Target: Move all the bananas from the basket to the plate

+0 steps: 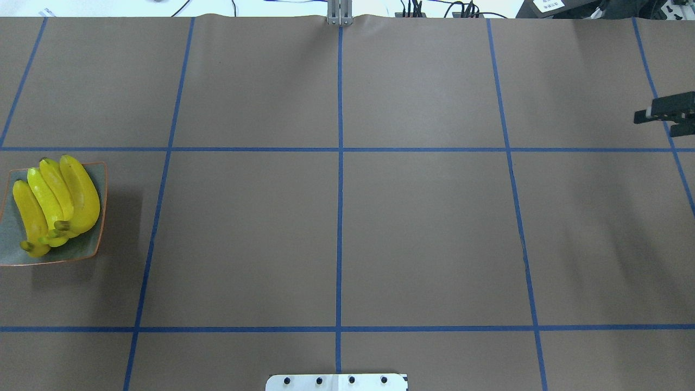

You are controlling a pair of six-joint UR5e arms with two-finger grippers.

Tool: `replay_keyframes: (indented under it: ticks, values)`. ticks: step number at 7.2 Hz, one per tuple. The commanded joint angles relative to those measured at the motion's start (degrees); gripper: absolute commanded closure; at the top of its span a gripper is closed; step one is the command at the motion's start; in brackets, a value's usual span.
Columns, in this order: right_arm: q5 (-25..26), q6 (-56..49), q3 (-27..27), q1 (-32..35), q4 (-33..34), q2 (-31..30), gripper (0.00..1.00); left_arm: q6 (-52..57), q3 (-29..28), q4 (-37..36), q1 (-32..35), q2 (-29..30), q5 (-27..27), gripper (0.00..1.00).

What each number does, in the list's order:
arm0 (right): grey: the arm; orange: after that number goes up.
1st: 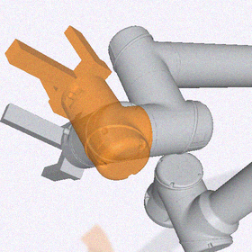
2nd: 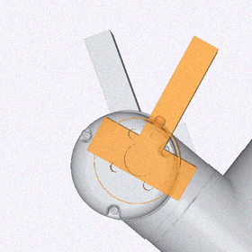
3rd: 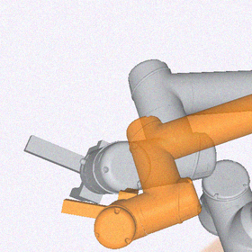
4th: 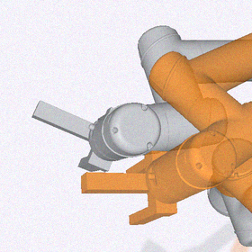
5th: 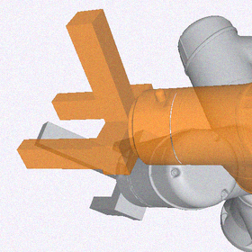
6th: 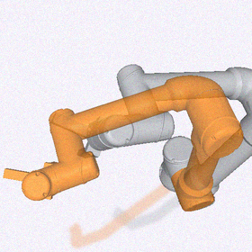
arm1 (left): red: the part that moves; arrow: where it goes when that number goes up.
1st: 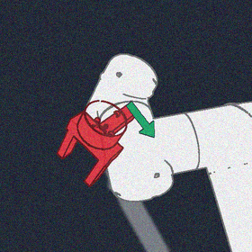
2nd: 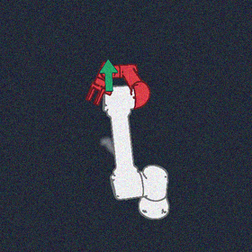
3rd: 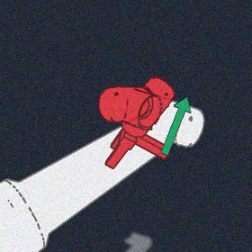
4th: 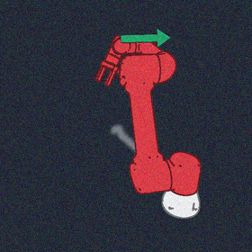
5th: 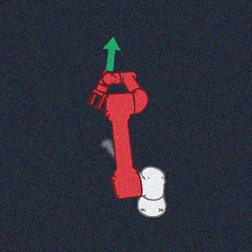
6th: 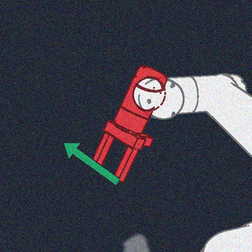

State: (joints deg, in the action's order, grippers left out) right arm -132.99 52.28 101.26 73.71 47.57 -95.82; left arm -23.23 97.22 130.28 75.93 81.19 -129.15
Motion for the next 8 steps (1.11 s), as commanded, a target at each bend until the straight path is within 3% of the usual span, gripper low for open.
replay_keyframes:
  ticks: [1, 3, 5, 6, 8]
  values:
    - [-0.51, -19.33, -0.44, 5.28, 7.58, -5.95, 0.0, 16.23, -4.57, -4.38, 4.39, 0.98, 0.04, 0.01]
    - [-4.37, -34.82, -0.36, 12.48, 21.7, -5.08, 0.0, 17.52, -5.02, -11.16, 5.19, 2.57, 0.13, 0.01]
    - [-4.12, -41.98, -0.62, 13.13, 31.47, -3.25, 0.0, 17.87, -5.11, -19.21, 5.28, 5.8, -0.22, 0.01]
    - [-3.6, -45.05, -0.62, 12.78, 38.92, -0.71, 0.0, 17.87, -5.02, -25.88, 5.37, 8.26, -2.66, 0.01]
    - [-1.76, -53.13, -0.53, 13.82, 50.82, 4.3, 0.0, 17.35, -4.93, -29.1, 6.33, 8.64, -9.07, 0.01]
